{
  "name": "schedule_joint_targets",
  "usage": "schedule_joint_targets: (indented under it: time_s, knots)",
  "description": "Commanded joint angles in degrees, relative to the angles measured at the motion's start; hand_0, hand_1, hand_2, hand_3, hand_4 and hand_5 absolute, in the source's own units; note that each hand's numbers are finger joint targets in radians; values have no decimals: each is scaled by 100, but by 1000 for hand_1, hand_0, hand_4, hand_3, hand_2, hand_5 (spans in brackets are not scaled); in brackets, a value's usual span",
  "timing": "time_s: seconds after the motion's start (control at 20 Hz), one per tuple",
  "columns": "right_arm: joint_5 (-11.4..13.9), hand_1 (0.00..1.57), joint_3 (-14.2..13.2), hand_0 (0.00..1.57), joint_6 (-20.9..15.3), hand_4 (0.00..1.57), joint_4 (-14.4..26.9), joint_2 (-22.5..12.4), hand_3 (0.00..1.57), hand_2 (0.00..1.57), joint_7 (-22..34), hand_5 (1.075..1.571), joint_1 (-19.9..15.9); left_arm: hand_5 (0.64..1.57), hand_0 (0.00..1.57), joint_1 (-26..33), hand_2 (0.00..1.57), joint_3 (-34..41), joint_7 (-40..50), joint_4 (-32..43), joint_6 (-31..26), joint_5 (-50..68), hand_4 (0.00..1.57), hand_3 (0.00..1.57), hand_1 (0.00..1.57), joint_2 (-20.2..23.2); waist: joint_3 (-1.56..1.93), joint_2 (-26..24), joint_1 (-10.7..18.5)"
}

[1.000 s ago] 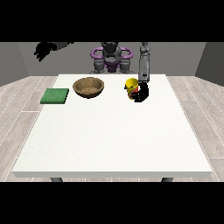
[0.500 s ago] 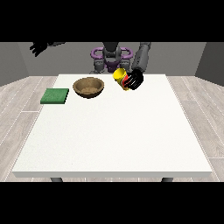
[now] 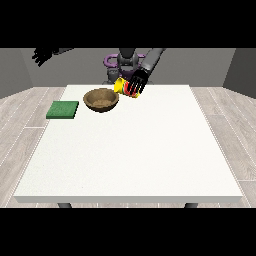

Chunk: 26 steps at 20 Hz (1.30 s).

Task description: Pick the cup and pour the ball into the bowl, then pick the bowl and place it on the pad

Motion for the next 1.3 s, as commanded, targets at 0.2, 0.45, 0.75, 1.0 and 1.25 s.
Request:
schedule_joint_targets:
  time_s: [0.2,0.45,0.75,1.0,1.25]
  knots:
    - [151,0,82,0,243,699,513,6,154,0,-301,1559,-33,1554,1327,-990,1571,-1055,1834,415,-750,-1500,1407,1571,1327,-240,-10,-121,-18]
    - [82,0,80,0,226,698,775,-31,248,0,-153,1556,-316,1570,1470,-1515,1571,-1737,2772,531,-1581,-2269,1099,1571,1470,-243,-9,-234,-82]
    - [333,0,396,0,37,690,836,260,328,0,-245,1553,-623,1571,410,-1392,1341,-2550,3206,-60,-2762,-2577,1019,1548,410,-245,-15,-171,-447]
    - [229,0,260,0,37,691,985,97,271,0,-165,1548,-747,1570,167,-1260,1194,-2721,2915,-689,-3594,-2548,1134,1571,167,-245,-18,-357,-194]
    - [258,0,205,0,-265,737,933,91,178,0,63,1553,-650,1567,0,-1114,1154,-2131,2937,-1099,-3040,-2426,1042,1494,0,-245,-21,-425,152]
